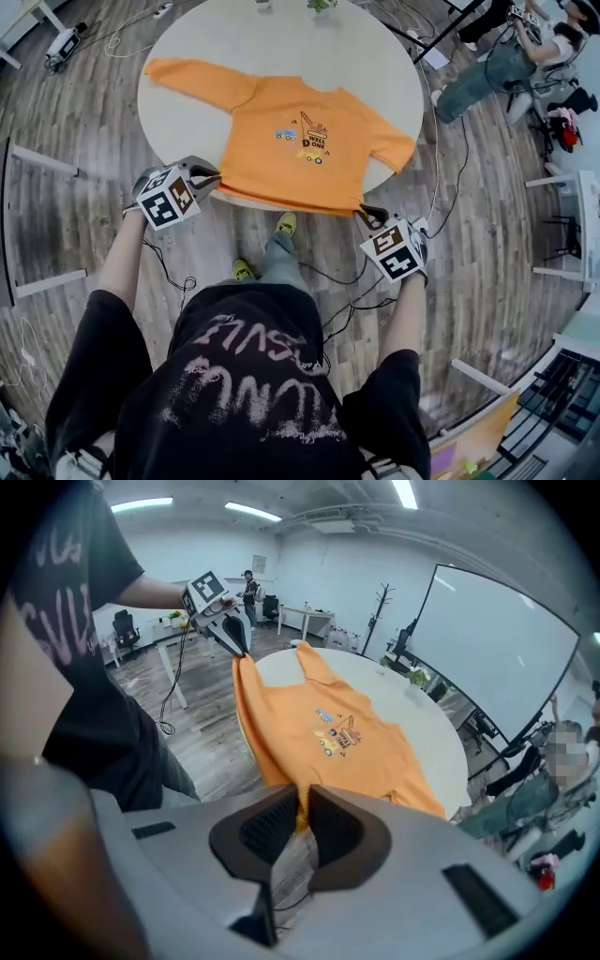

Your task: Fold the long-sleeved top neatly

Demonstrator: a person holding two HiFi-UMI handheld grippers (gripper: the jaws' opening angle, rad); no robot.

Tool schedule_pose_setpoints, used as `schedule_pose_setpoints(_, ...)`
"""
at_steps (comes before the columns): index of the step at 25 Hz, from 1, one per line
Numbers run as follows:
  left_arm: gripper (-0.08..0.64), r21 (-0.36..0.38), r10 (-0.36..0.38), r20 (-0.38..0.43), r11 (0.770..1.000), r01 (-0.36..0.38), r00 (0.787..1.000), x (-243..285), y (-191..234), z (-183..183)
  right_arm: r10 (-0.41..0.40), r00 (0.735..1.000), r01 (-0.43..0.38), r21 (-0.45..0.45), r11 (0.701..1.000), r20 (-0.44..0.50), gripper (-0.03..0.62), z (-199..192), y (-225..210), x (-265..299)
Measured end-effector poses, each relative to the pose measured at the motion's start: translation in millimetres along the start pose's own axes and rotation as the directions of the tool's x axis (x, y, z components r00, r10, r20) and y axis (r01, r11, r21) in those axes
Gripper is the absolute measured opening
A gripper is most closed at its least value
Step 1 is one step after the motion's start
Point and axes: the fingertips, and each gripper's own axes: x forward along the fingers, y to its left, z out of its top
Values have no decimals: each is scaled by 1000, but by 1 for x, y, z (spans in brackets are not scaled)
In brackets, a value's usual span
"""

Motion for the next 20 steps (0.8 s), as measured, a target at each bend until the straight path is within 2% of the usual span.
schedule_pose_setpoints(3,28,-6,-27,-8,1000,27,1000,1,31,13,46,999,-46,2,999,19,44,17,-30,1)
schedule_pose_setpoints(7,28,-13,-119,-10,993,119,993,7,66,40,105,994,-105,-2,994,1,43,31,-76,10)
schedule_pose_setpoints(10,26,-26,-162,-10,986,162,987,16,101,54,135,991,-135,6,991,8,43,45,-114,20)
schedule_pose_setpoints(20,25,-96,-175,-8,980,173,985,56,211,87,200,978,-201,10,980,54,40,86,-225,70)
